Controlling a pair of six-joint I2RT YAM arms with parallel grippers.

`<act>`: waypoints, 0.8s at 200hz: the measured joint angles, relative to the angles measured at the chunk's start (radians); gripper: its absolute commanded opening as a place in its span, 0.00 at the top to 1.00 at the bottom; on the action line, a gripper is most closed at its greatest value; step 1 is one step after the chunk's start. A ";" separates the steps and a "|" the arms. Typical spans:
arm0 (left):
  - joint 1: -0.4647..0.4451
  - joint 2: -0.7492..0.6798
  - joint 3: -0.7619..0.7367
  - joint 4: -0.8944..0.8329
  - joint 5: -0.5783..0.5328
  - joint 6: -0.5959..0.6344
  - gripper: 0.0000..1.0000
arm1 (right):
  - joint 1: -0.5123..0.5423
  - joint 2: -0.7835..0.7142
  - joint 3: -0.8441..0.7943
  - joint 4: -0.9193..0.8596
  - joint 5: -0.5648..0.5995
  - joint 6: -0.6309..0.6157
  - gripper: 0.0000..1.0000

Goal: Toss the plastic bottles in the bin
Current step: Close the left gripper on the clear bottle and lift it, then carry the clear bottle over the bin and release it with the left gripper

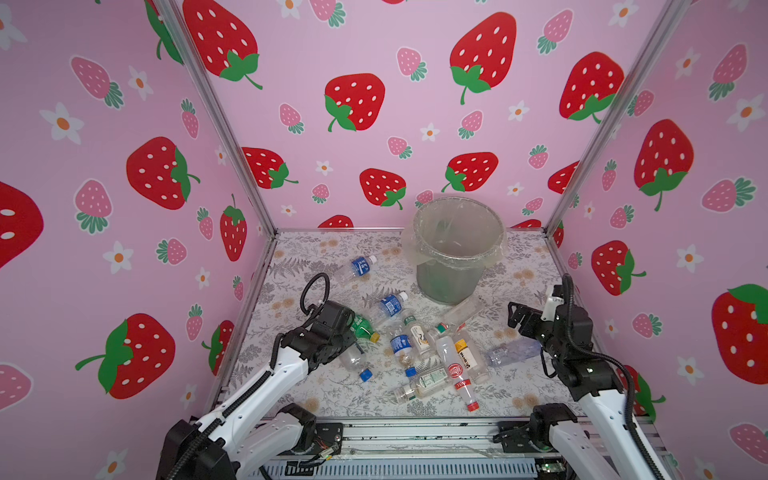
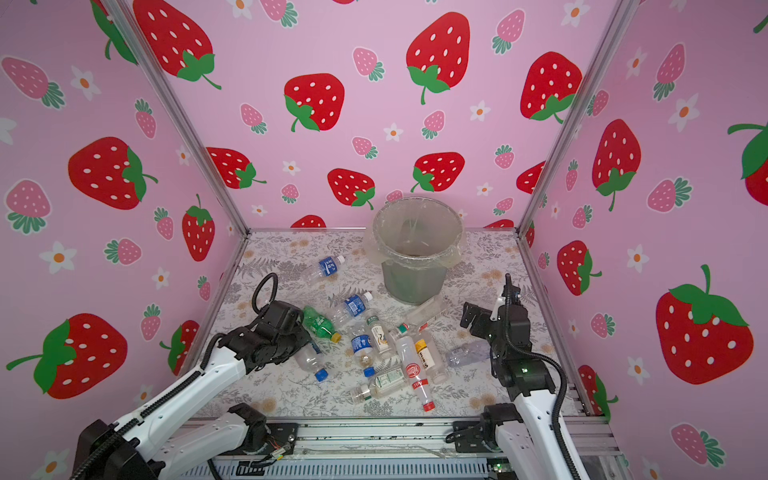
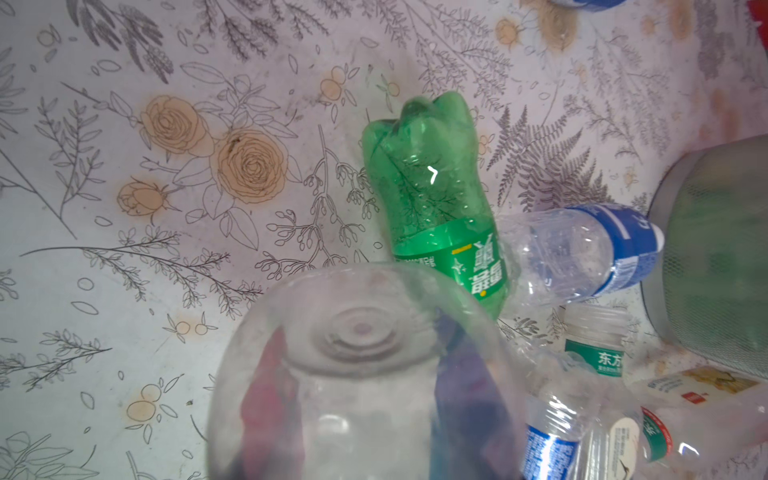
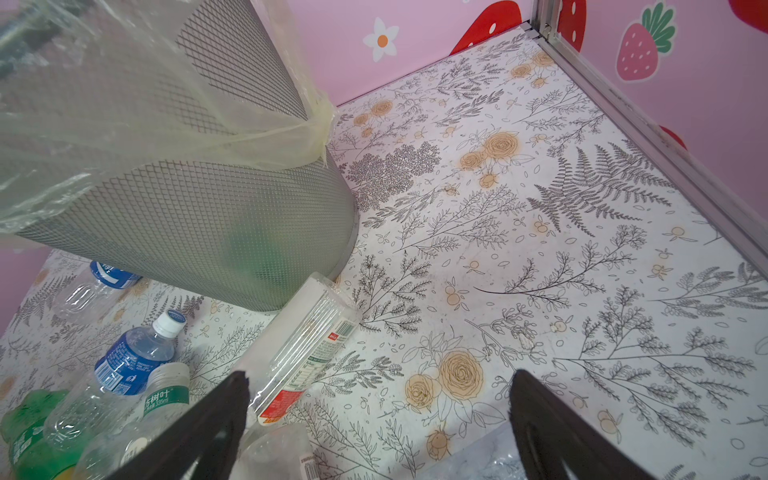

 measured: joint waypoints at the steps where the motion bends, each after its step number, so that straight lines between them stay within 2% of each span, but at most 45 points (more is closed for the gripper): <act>1: 0.000 0.000 0.001 0.000 0.000 0.001 0.49 | 0.000 0.000 0.000 0.000 0.000 0.000 0.01; 78: 0.000 -0.052 0.072 0.063 0.069 0.192 0.47 | 0.000 -0.003 -0.008 0.001 0.000 -0.001 0.01; 95: -0.001 -0.062 0.092 0.077 0.087 0.229 0.50 | 0.000 -0.003 -0.008 0.001 0.000 -0.001 0.01; 160: -0.019 -0.041 0.230 0.123 0.137 0.337 0.50 | 0.000 -0.007 -0.017 0.014 -0.009 -0.008 0.01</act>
